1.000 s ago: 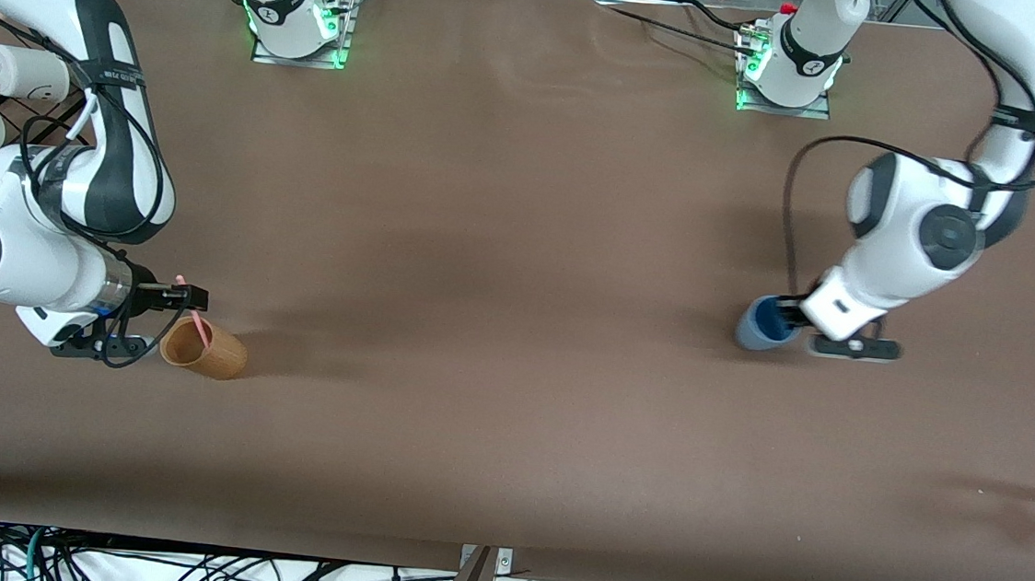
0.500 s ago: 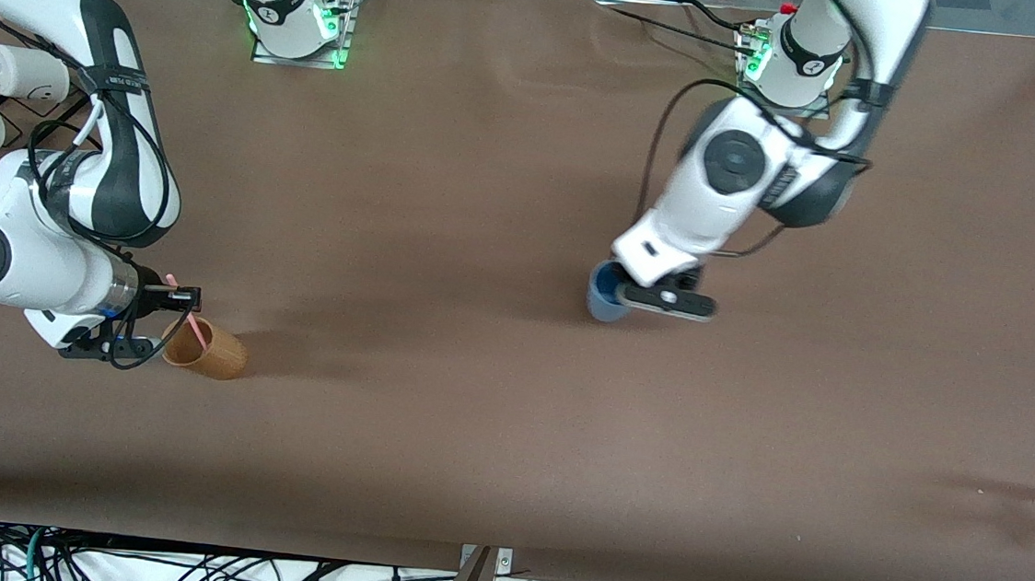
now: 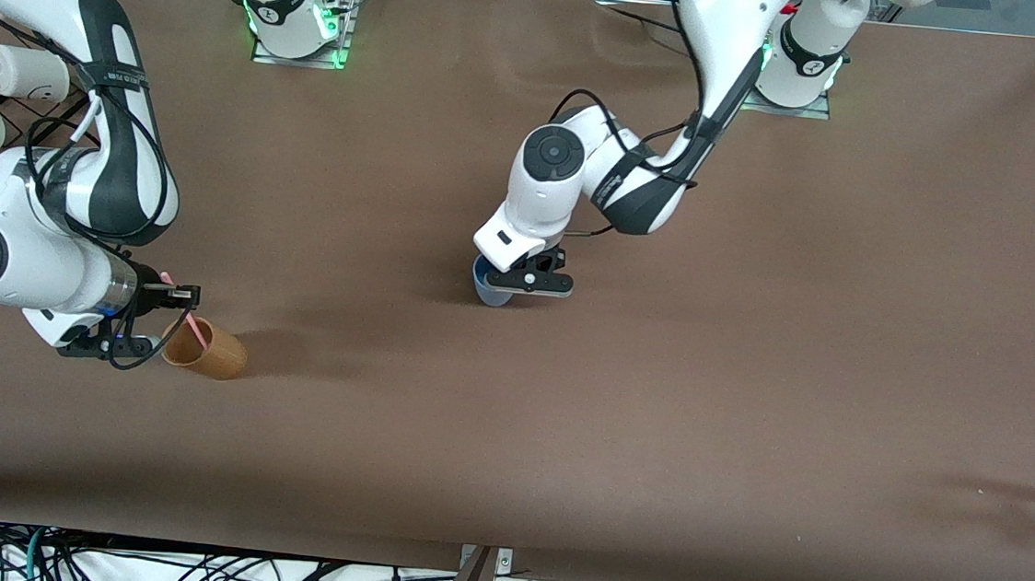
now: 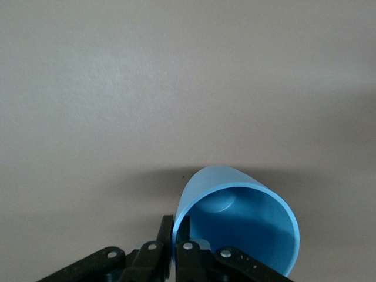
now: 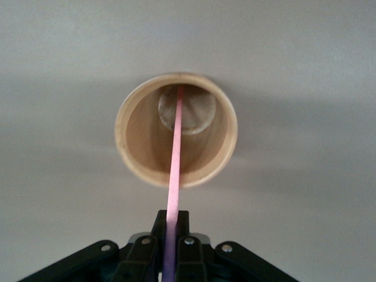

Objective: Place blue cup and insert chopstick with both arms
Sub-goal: 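Slide the blue cup to mid-table while the right gripper lifts the chopstick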

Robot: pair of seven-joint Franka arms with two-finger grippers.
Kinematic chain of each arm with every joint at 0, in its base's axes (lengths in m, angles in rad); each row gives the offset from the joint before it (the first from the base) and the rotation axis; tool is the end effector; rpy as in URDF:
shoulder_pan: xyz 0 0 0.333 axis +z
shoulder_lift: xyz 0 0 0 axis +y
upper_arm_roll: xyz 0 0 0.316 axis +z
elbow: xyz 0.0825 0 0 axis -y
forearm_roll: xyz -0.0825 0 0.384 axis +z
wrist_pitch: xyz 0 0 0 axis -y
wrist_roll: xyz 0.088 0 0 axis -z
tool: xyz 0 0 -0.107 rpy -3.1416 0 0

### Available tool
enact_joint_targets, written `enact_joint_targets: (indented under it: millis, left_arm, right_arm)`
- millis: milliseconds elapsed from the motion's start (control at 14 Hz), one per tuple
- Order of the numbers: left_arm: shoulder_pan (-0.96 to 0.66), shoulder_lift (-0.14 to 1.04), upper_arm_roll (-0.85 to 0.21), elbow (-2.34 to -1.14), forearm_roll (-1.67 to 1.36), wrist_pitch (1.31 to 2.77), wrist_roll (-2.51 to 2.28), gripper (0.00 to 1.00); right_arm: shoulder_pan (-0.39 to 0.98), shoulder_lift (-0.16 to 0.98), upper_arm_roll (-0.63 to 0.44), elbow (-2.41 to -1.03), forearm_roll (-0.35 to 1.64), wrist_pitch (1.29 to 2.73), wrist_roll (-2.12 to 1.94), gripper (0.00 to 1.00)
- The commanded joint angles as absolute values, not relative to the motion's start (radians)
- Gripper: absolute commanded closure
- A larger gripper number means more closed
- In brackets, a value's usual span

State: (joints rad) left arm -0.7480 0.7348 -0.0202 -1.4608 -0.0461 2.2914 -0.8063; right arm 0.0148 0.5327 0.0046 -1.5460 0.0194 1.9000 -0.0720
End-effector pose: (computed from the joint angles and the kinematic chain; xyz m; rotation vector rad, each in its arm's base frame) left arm 0.5267 -0.5064 0.2565 3.0365 0.1105 0.0497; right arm 0.6746 0.0141 0.3277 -3.1018 -0.1289 0.2772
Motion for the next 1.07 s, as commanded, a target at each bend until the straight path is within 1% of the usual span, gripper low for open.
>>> enact_joint_targets:
  millis: [0,71,214,286,429,571,714,857,1000]
  left_arm:
    - [-0.755,0.758,-0.003,-1.407,-0.060,2.258,-0.828,1.00]
    - [-0.755,0.759,-0.003,-1.407,-0.060,2.258,-0.840,1.00]
    - [-0.752,0.756,-0.003,-1.407,-0.061,2.258,-0.865,0.43]
    - [-0.752,0.752,-0.003,-1.407,-0.060,2.258,-0.864,0.00]
    - [-0.746,0.746,-0.005,-1.404,-0.061,2.249,-0.862,0.00]
    - [-0.739,0.729,-0.005,-1.362,-0.104,2.154,-0.851,0.00]
    - [-0.712,0.694,0.000,-1.292,-0.114,1.986,-0.795,0.00]
    - [-0.652,0.634,0.005,-1.261,-0.101,1.832,-0.654,0.00]
    - [-0.568,0.580,0.006,-1.259,-0.101,1.769,-0.507,0.00]
  right_arm:
    - [0.014,0.467,0.018,-1.474,0.028,1.720,-0.058,1.00]
    - [0.014,0.445,0.018,-1.448,0.028,1.647,-0.060,1.00]
    - [0.014,0.388,0.018,-1.419,0.023,1.524,-0.064,1.00]
    - [0.014,0.365,0.020,-1.401,0.020,1.470,-0.063,1.00]
    - [0.020,0.347,0.053,-1.341,0.017,1.370,-0.054,1.00]
    - [0.070,0.348,0.063,-1.295,0.029,1.319,0.019,1.00]
    - [0.145,0.359,0.063,-1.289,0.055,1.318,0.163,1.00]
    - [0.193,0.382,0.061,-1.289,0.135,1.334,0.294,1.00]
    - [0.247,0.403,0.063,-1.287,0.167,1.379,0.385,1.00]
